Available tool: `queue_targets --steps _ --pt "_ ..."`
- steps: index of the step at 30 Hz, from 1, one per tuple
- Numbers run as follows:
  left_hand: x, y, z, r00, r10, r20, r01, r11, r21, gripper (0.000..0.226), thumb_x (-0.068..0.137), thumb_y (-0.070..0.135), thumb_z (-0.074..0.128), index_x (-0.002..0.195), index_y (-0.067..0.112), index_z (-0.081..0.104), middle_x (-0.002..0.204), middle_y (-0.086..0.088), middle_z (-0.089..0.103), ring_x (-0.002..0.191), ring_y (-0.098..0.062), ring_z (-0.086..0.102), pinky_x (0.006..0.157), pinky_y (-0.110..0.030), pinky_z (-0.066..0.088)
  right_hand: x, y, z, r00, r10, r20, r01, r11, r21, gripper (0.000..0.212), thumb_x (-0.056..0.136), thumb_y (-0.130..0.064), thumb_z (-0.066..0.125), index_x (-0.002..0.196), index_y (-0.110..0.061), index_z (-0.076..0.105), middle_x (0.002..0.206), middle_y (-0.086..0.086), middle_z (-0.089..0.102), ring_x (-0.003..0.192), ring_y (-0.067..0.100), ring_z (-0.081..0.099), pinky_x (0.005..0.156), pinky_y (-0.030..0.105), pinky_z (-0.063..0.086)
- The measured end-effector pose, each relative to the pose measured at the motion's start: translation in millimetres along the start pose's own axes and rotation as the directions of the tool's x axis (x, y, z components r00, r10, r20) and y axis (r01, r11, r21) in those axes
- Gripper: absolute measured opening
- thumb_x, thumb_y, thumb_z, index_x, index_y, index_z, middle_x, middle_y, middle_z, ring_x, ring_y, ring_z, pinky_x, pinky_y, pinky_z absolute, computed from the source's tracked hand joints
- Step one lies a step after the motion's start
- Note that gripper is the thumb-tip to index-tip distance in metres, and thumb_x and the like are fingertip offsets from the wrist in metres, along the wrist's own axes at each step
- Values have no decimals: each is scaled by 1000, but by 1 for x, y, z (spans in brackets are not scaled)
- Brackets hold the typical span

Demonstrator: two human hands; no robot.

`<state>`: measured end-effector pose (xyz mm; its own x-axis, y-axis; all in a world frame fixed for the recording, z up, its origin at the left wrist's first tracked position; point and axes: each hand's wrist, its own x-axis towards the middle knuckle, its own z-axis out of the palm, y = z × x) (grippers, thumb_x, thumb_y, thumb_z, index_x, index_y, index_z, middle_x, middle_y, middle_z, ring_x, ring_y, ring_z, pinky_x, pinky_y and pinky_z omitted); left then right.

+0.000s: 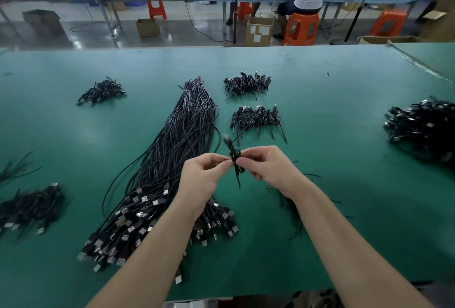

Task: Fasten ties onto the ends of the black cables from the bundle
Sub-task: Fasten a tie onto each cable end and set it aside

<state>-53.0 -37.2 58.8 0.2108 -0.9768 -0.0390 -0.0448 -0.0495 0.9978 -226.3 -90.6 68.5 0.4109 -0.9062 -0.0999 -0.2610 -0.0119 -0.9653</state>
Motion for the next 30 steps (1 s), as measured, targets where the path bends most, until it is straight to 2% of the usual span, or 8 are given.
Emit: queue_targets --steps 4,9,11,14,18,22,26,30 --pt "-1 0 2 940 341 -5 -319 883 344 11 84 10 80 79 19 76 79 8 66 77 -5 59 76 -23 46 1 -4 4 997 72 21 -75 984 162 14 98 -19 64 110 -11 64 73 19 72 51 18 43 45 22 39" --pt "-5 -1 3 597 776 204 -629 296 719 7 88 10 75 82 11 74 82 5 65 78 -20 57 80 -35 37 5 -9 3 976 208 69 -219 917 333 7 97 -16 64 99 -12 59 58 9 61 35 11 36 36 19 29" --pt "-8 -2 4 558 799 225 -629 231 742 7 89 10 73 83 11 74 84 2 67 78 -23 60 78 -38 41 5 -11 4 977 201 78 -215 912 350 7 99 -17 61 93 -12 62 55 6 56 35 11 39 36 19 31" --pt "-11 0 6 714 697 69 -567 517 641 4 86 8 76 83 10 75 86 3 68 81 -17 63 77 -36 48 3 -11 2 980 171 98 -196 891 409 18 103 -15 55 102 -6 70 66 11 64 46 14 53 44 23 46" --pt "-9 3 4 936 331 -120 -285 913 293 11 87 10 77 86 21 78 79 7 71 75 -6 64 69 -24 51 -4 -5 -3 985 7 174 -78 913 402 22 96 -1 61 116 0 69 91 14 73 72 19 65 72 31 60" --pt "-7 3 4 985 137 -103 -130 989 65 15 89 14 76 79 25 78 70 -1 70 66 -8 60 64 -24 50 -3 0 0 999 -38 12 36 990 137 20 88 -12 75 108 -12 76 83 1 70 66 10 57 67 26 52" --pt "-6 2 5 995 62 -80 -61 998 20 11 88 17 77 80 24 78 72 2 71 70 -8 62 70 -28 53 0 3 1 997 -46 -57 50 995 88 12 86 -24 78 97 -29 80 86 14 72 64 14 53 62 30 48" --pt "-6 1 3 982 183 -52 -173 972 157 12 88 17 78 79 26 77 76 8 71 67 -2 59 65 -25 50 -2 3 2 999 -32 -35 35 995 90 9 94 -25 71 93 -24 79 65 3 66 53 12 49 51 23 44"
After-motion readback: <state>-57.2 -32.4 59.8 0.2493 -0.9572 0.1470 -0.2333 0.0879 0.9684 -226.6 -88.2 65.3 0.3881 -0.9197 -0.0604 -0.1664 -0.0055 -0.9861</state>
